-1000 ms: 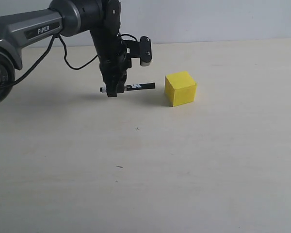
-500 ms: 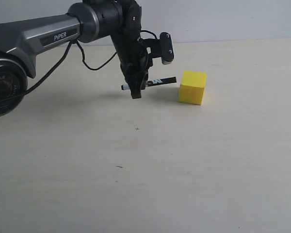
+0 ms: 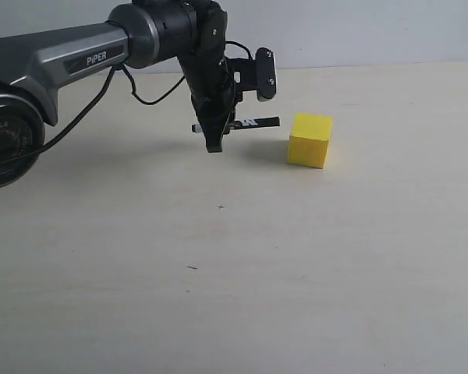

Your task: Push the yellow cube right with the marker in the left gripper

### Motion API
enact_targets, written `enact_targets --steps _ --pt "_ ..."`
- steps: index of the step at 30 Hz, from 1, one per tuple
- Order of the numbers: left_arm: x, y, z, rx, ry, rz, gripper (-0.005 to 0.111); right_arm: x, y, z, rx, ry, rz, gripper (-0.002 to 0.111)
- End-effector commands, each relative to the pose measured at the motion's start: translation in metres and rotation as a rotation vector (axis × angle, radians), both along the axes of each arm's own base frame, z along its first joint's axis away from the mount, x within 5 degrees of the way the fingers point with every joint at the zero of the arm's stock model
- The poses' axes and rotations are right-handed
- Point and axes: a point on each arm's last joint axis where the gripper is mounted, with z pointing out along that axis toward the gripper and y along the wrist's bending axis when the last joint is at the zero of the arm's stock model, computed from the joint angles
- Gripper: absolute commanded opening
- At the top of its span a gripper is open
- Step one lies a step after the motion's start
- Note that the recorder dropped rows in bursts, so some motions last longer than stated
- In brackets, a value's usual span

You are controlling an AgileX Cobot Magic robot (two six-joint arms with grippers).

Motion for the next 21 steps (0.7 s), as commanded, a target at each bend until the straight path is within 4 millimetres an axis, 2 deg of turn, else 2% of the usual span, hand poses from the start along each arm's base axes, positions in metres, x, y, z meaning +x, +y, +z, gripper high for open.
enact_targets --steps 1,7,10,18,21 --pt "-0.006 -0.011 0.005 -0.032 -0.004 -0.027 0.0 0.0 0.0 -0.001 -0.004 -0.003 -0.007 0.0" --pt "-0.019 -0.031 0.005 -0.033 -0.017 -0.11 0.0 0.0 0.0 -0.001 -0.004 -0.003 -0.007 0.0" --pt "-0.019 -0.03 0.005 -0.03 -0.02 -0.105 0.0 0.0 0.0 -0.001 -0.004 -0.003 -0.007 0.0" --pt "-0.014 -0.006 0.001 0.043 0.084 -0.054 0.0 0.0 0.0 -0.001 -0.004 -0.003 -0.007 0.0" --pt "-0.016 -0.004 0.001 0.059 0.108 -0.05 0.0 0.0 0.0 -0.001 -0.004 -0.003 -0.007 0.0"
